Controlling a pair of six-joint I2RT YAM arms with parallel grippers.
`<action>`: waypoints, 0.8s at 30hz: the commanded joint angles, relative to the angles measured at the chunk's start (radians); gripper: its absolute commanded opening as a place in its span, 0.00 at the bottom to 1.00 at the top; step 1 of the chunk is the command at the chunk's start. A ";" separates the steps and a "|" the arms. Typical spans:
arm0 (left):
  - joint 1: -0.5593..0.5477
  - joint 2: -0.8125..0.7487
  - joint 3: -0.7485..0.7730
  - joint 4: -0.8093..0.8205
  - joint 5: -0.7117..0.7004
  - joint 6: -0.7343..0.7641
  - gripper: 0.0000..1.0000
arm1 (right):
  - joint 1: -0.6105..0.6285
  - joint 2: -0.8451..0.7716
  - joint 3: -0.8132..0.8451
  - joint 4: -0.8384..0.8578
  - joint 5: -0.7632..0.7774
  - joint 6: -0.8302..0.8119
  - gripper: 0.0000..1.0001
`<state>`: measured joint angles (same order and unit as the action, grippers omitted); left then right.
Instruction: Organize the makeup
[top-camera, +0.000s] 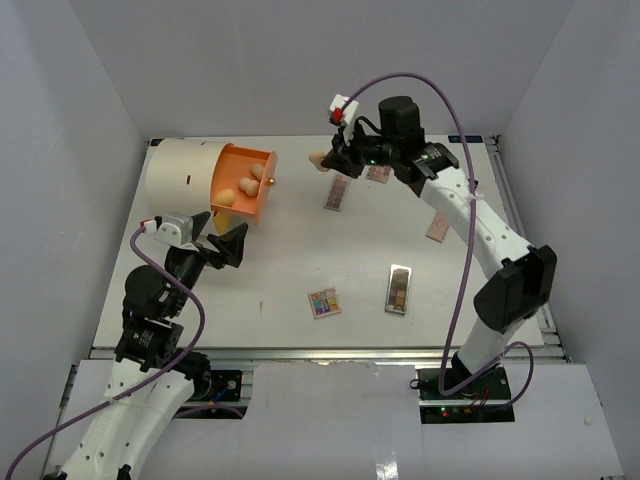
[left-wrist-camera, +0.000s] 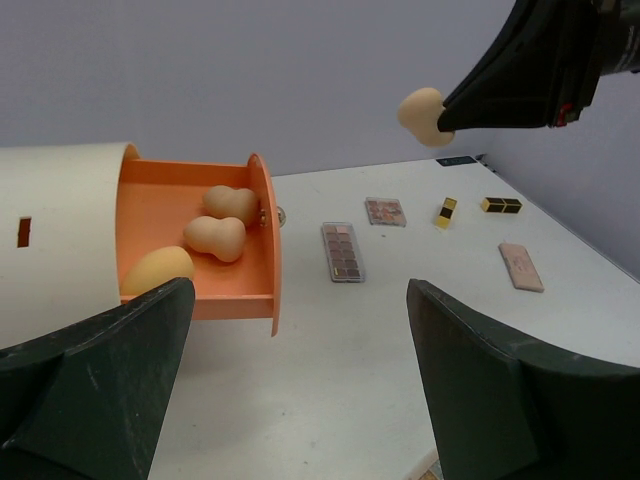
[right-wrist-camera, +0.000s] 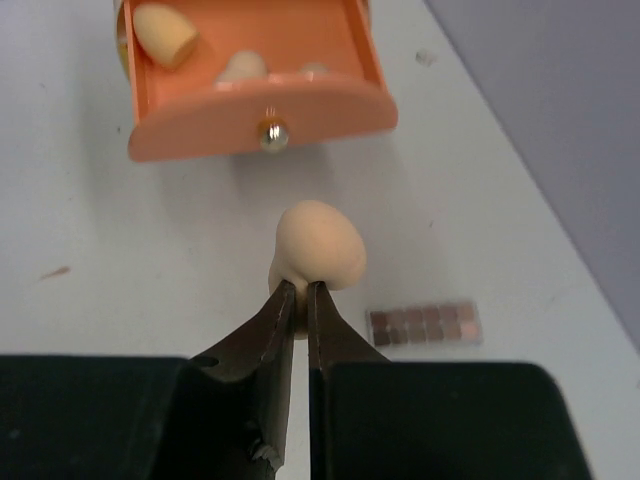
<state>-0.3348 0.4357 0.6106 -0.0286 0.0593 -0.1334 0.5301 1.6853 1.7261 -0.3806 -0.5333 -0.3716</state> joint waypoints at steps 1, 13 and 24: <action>0.028 -0.009 -0.015 0.019 -0.044 0.020 0.98 | 0.101 0.172 0.269 -0.012 0.034 0.024 0.08; 0.123 -0.008 -0.029 0.049 -0.078 0.012 0.98 | 0.262 0.445 0.521 0.191 0.200 0.089 0.10; 0.152 0.008 -0.031 0.050 -0.036 0.000 0.98 | 0.294 0.553 0.546 0.291 0.286 0.052 0.52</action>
<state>-0.1931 0.4349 0.5819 0.0076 -0.0109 -0.1277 0.8106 2.2207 2.2268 -0.1874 -0.3006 -0.2970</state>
